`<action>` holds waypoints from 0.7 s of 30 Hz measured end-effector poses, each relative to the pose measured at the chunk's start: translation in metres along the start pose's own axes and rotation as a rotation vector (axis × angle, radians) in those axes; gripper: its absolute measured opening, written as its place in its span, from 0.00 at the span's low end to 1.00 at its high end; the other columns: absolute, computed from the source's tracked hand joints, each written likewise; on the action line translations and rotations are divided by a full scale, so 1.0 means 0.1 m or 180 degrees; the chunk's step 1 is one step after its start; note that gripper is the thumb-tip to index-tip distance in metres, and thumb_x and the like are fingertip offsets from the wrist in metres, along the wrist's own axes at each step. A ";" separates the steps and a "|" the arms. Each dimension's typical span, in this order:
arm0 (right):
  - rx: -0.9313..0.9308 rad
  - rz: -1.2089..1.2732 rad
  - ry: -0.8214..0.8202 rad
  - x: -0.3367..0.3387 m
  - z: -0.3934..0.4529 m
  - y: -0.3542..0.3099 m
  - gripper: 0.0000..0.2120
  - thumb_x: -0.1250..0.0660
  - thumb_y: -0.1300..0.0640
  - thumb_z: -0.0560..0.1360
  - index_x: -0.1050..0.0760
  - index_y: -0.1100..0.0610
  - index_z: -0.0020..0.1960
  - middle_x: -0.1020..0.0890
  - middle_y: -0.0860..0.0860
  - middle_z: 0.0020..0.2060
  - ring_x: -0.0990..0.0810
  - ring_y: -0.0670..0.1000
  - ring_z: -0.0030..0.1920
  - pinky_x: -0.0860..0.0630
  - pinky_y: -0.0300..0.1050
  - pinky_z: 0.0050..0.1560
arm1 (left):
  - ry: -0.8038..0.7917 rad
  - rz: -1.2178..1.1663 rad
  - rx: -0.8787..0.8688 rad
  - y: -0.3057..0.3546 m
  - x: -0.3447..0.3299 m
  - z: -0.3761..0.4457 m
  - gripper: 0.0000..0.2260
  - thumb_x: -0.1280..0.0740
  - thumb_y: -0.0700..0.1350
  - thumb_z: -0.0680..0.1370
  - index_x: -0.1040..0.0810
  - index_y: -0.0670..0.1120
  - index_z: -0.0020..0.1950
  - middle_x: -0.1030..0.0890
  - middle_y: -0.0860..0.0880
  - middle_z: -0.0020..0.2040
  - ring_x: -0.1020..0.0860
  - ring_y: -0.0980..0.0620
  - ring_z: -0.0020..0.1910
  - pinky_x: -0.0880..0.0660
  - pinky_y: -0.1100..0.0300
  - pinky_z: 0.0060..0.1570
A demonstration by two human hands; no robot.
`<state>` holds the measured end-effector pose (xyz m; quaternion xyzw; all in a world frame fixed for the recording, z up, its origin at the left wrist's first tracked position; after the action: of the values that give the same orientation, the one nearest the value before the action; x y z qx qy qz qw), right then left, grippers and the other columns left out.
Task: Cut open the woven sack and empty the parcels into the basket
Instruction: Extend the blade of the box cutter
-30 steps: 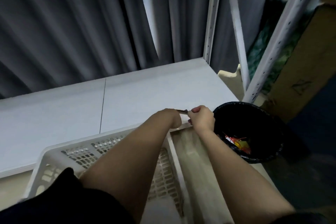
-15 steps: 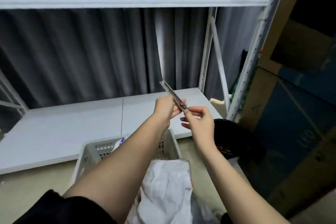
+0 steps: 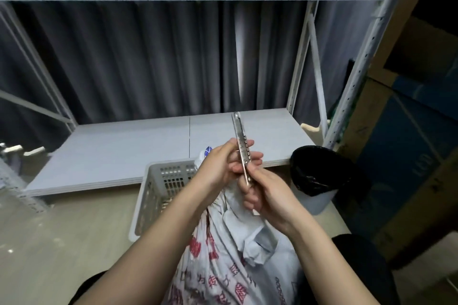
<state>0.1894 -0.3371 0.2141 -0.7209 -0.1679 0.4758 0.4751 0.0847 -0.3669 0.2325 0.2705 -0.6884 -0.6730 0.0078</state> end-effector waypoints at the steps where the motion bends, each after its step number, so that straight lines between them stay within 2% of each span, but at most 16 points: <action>1: -0.0014 0.0020 -0.0098 -0.05 -0.04 0.05 0.12 0.46 0.54 0.80 0.26 0.59 0.48 0.34 0.50 0.25 0.40 0.44 0.21 0.37 0.36 0.21 | -0.0010 -0.0058 -0.0042 -0.02 0.02 -0.05 0.18 0.49 0.48 0.83 0.24 0.40 0.59 0.18 0.42 0.40 0.17 0.50 0.38 0.21 0.63 0.37; 4: -0.0082 0.0298 -0.0289 -0.20 -0.12 0.20 0.11 0.46 0.53 0.80 0.28 0.58 0.50 0.39 0.49 0.24 0.42 0.44 0.19 0.39 0.34 0.19 | 0.0061 -0.0256 -0.0195 -0.08 0.02 -0.19 0.20 0.51 0.51 0.83 0.24 0.41 0.48 0.25 0.47 0.29 0.22 0.50 0.32 0.25 0.60 0.38; 6: -0.0037 0.0435 -0.0325 -0.24 -0.16 0.29 0.11 0.45 0.52 0.78 0.29 0.58 0.50 0.39 0.49 0.23 0.42 0.43 0.18 0.39 0.33 0.19 | 0.0060 -0.0420 -0.0241 -0.13 0.02 -0.25 0.20 0.52 0.52 0.83 0.29 0.43 0.40 0.27 0.47 0.27 0.24 0.49 0.30 0.27 0.58 0.37; 8: 0.0080 0.0235 -0.0371 -0.23 -0.19 0.36 0.12 0.45 0.51 0.77 0.31 0.60 0.49 0.37 0.50 0.22 0.41 0.44 0.17 0.36 0.34 0.19 | 0.0044 -0.0418 -0.0331 -0.17 0.04 -0.27 0.21 0.53 0.53 0.82 0.33 0.43 0.37 0.28 0.46 0.28 0.24 0.48 0.30 0.26 0.59 0.36; 11: 0.0156 -0.0415 -0.0399 -0.21 -0.23 0.43 0.12 0.45 0.49 0.76 0.35 0.60 0.46 0.29 0.52 0.20 0.31 0.48 0.17 0.29 0.37 0.21 | 0.0093 -0.0478 -0.0464 -0.23 0.06 -0.31 0.22 0.54 0.52 0.82 0.35 0.42 0.35 0.29 0.45 0.26 0.25 0.47 0.28 0.27 0.60 0.34; 13: 0.0169 -0.0635 -0.0264 -0.22 -0.24 0.46 0.12 0.45 0.50 0.78 0.36 0.59 0.45 0.27 0.53 0.21 0.28 0.49 0.18 0.29 0.37 0.22 | 0.0172 -0.0359 -0.0621 -0.27 0.07 -0.33 0.22 0.54 0.52 0.82 0.35 0.42 0.34 0.29 0.45 0.26 0.25 0.47 0.28 0.27 0.61 0.33; 17: 0.0318 -0.0778 0.0085 -0.26 -0.23 0.57 0.11 0.47 0.55 0.82 0.34 0.57 0.43 0.30 0.52 0.20 0.33 0.47 0.17 0.33 0.36 0.20 | 0.0296 -0.0055 -0.0871 -0.33 0.10 -0.37 0.22 0.49 0.55 0.80 0.34 0.43 0.32 0.29 0.46 0.27 0.25 0.48 0.28 0.27 0.62 0.33; 21: 0.0376 -0.0763 0.0063 -0.28 -0.20 0.61 0.11 0.46 0.53 0.81 0.33 0.56 0.43 0.32 0.51 0.20 0.35 0.47 0.17 0.37 0.37 0.20 | 0.0309 0.0282 -0.0941 -0.35 0.17 -0.36 0.21 0.49 0.57 0.77 0.32 0.45 0.31 0.26 0.46 0.29 0.25 0.47 0.29 0.28 0.57 0.35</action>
<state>0.1801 -0.3973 0.1795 -0.6711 -0.2198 0.4175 0.5718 0.0966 -0.4052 0.1979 0.2680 -0.5919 -0.7521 0.1104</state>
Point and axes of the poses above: each hand's wrist, its own z-axis towards the middle knuckle, its own x-axis out of the back of the hand, y = z × x, the point moved 2 cm from there along z, towards the middle knuckle
